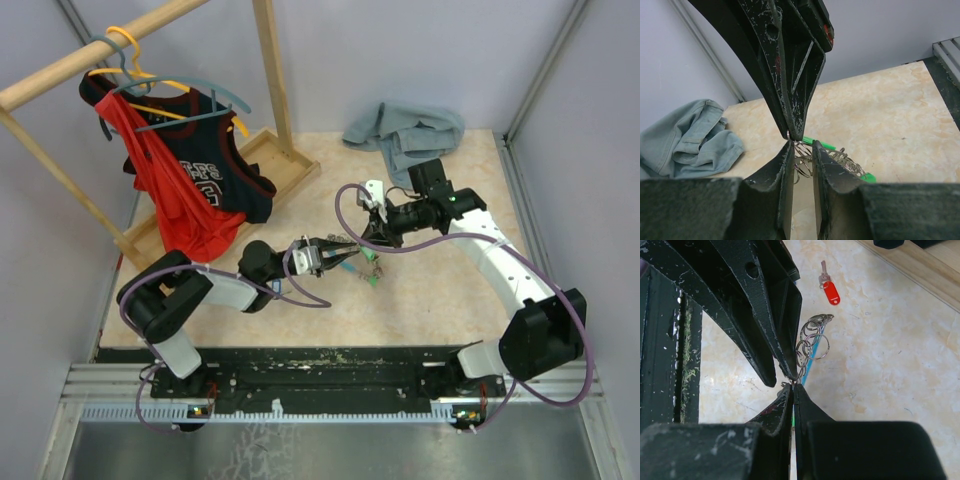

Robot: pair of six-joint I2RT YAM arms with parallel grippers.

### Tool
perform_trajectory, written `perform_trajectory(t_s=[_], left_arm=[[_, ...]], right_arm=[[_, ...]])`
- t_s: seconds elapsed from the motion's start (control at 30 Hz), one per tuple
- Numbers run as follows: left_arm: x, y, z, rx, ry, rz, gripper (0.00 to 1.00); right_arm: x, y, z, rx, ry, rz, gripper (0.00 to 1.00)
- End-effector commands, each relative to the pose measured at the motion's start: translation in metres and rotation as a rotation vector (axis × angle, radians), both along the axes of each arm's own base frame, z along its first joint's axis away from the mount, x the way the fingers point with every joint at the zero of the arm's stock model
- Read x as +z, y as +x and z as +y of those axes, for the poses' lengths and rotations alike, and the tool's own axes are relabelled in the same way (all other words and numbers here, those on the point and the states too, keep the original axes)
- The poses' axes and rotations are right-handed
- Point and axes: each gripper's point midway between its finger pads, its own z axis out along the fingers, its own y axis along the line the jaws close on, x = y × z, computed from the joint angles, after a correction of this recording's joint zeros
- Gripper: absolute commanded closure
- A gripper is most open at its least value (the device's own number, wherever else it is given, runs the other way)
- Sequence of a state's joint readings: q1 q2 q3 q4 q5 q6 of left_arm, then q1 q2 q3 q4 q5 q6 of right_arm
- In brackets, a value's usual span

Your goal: Remove the keys from the keyring

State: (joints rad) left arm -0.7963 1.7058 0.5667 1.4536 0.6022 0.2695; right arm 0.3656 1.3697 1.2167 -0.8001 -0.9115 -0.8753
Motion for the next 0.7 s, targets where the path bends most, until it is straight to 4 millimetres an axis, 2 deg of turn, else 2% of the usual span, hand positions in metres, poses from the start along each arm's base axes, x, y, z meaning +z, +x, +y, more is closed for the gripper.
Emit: perform_trajectory(t_s=[0.0, 0.17, 0.4, 0.67], left_arm=[[0.016, -0.001, -0.003, 0.003, -0.022, -0.032, 0.74], [0.022, -0.001, 0.003, 0.031, -0.046, -0.036, 0.73], [0.032, -0.018, 0.013, -0.005, -0.104, -0.068, 0.69], [0.027, -0.015, 0.01, 0.001, -0.086, 0.0, 0.75]], right_arm=[[0.018, -0.002, 0.011, 0.048, 0.062, -0.046, 1.0], [0.016, 0.001, 0.01, 0.035, 0.053, -0.048, 1.0], [0.016, 0.009, 0.01, -0.01, 0.043, -0.043, 1.0], [0.02, 0.011, 0.011, -0.024, 0.053, -0.034, 1.0]])
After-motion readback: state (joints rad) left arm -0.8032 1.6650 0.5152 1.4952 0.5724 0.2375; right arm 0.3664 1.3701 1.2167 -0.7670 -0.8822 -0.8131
